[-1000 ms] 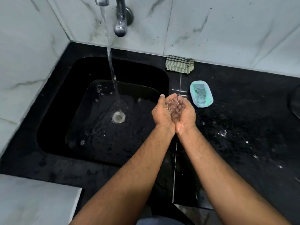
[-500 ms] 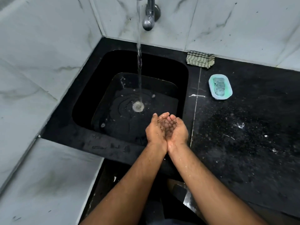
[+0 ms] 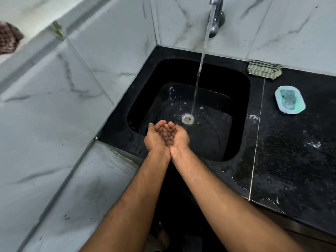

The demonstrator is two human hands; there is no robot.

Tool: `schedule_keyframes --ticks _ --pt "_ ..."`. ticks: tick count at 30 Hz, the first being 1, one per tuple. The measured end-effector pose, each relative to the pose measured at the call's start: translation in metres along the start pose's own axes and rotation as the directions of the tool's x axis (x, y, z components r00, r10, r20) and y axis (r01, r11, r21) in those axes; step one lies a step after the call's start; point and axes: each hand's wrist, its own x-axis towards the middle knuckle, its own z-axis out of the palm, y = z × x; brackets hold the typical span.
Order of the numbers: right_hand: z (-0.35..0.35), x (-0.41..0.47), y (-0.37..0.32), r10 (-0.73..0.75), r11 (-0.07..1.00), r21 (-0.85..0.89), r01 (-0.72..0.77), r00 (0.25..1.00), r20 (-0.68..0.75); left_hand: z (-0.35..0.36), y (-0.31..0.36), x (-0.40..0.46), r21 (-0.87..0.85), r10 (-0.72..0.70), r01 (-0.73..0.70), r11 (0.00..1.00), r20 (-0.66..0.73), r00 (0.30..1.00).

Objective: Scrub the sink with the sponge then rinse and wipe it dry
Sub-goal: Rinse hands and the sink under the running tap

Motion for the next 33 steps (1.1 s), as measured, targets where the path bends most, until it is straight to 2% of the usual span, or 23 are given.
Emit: schedule_keyframes --ticks 6,12,20,33 --pt "0.011 0.001 -0.015 0.009 0.999 -0.034 -0.007 0.998 0.057 0.016 0.007 -0.003 -0.011 0.053 -0.052 0.999 0.054 0.997" --pt "0.008 0.013 -0.077 -0.041 0.998 -0.047 0.044 0.998 0.057 0.07 -0.022 -0.011 0.007 0.026 -0.027 1.0 0.119 0.993" --pt "0.024 0.037 -0.154 -0.11 0.994 0.032 0.106 0.985 0.132 0.148 -0.036 -0.009 -0.034 0.028 -0.021 0.999 0.214 0.976" --pt "0.072 0.102 -0.182 -0.194 0.979 0.084 0.188 0.978 0.072 0.207 -0.017 0.059 -0.042 -0.061 0.076 0.996 0.278 0.959"
